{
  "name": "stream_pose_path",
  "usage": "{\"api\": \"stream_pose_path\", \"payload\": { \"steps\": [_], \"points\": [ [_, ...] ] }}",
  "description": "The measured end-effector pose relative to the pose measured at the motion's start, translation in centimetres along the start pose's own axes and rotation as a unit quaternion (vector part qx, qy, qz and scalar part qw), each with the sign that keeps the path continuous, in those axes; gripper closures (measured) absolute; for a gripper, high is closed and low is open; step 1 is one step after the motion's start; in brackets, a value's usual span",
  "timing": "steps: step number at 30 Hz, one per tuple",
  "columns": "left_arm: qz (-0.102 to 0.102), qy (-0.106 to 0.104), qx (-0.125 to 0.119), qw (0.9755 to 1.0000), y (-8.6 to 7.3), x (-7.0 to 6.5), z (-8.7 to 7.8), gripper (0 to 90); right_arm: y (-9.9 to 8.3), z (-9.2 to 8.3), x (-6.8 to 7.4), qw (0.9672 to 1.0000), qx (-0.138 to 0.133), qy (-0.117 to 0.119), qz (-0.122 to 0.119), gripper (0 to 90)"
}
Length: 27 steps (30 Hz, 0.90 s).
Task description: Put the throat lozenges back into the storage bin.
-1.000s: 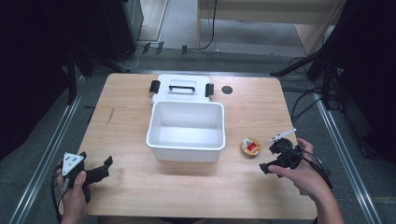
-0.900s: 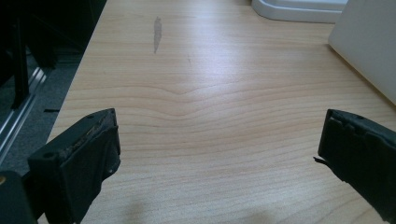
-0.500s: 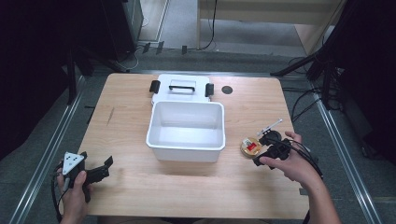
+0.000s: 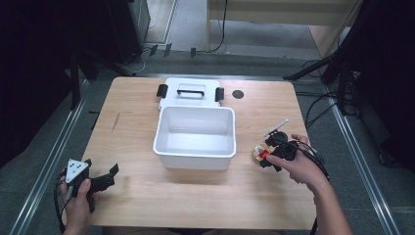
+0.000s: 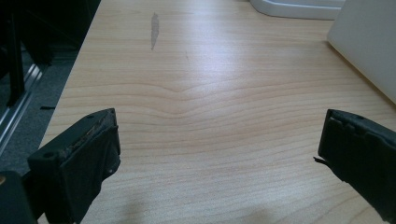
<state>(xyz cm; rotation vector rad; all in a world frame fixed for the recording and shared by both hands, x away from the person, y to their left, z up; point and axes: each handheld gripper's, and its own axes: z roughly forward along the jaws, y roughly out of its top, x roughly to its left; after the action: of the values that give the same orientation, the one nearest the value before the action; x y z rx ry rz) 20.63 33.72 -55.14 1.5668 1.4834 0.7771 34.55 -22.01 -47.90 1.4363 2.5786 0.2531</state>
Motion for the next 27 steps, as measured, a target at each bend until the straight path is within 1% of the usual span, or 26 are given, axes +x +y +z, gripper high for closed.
{"api": "stream_pose_path", "payload": {
  "steps": [4,5,6,8,10,13,15,16,22,24,25,27],
  "points": [
    [0.0,0.001,0.001,1.0,0.0,0.0,0.0,0.0,0.6,0.4,0.3,0.9999,0.008,-0.007,-0.005,9.7],
    [0.001,0.0,0.001,1.0,0.0,0.0,0.0,0.0,0.8,0.5,0.4,0.9999,0.009,-0.004,-0.008,8.6],
    [0.001,0.0,0.0,1.0,0.0,0.0,0.0,0.0,1.2,0.7,0.5,0.9999,0.012,0.003,-0.006,7.7],
    [0.0,0.0,0.0,1.0,0.0,0.0,0.0,0.0,1.4,0.8,0.5,0.9999,0.013,0.003,-0.006,7.7],
    [0.0,0.0,0.0,1.0,0.0,0.0,0.0,0.0,1.7,1.0,0.6,0.9999,0.016,0.004,-0.001,7.7],
    [0.0,-0.001,0.0,1.0,0.0,0.0,0.0,0.0,2.3,1.4,0.6,0.9997,0.023,0.002,0.012,7.7],
    [0.0,-0.002,0.0,1.0,0.0,0.0,0.0,0.0,2.4,1.5,0.6,0.9997,0.024,0.003,0.011,7.7],
    [0.001,-0.001,0.001,1.0,0.0,0.0,0.0,0.0,2.7,1.8,0.6,0.9995,0.026,0.004,0.017,7.7],
    [0.0,-0.002,0.001,1.0,0.0,0.0,0.0,0.0,3.3,2.5,0.7,0.9989,0.035,0.002,0.031,7.7],
    [0.001,-0.002,0.001,1.0,0.0,0.0,0.0,0.0,3.6,3.1,0.6,0.9981,0.047,-0.003,0.04,8.7],
    [0.001,-0.002,0.001,1.0,0.0,0.0,0.0,0.0,3.6,3.1,0.6,0.9981,0.047,-0.003,0.04,8.7],
    [0.001,-0.002,0.002,1.0,0.0,0.0,0.0,0.0,3.7,3.4,0.6,0.9974,0.054,-0.007,0.047,13.3]
  ]
}}
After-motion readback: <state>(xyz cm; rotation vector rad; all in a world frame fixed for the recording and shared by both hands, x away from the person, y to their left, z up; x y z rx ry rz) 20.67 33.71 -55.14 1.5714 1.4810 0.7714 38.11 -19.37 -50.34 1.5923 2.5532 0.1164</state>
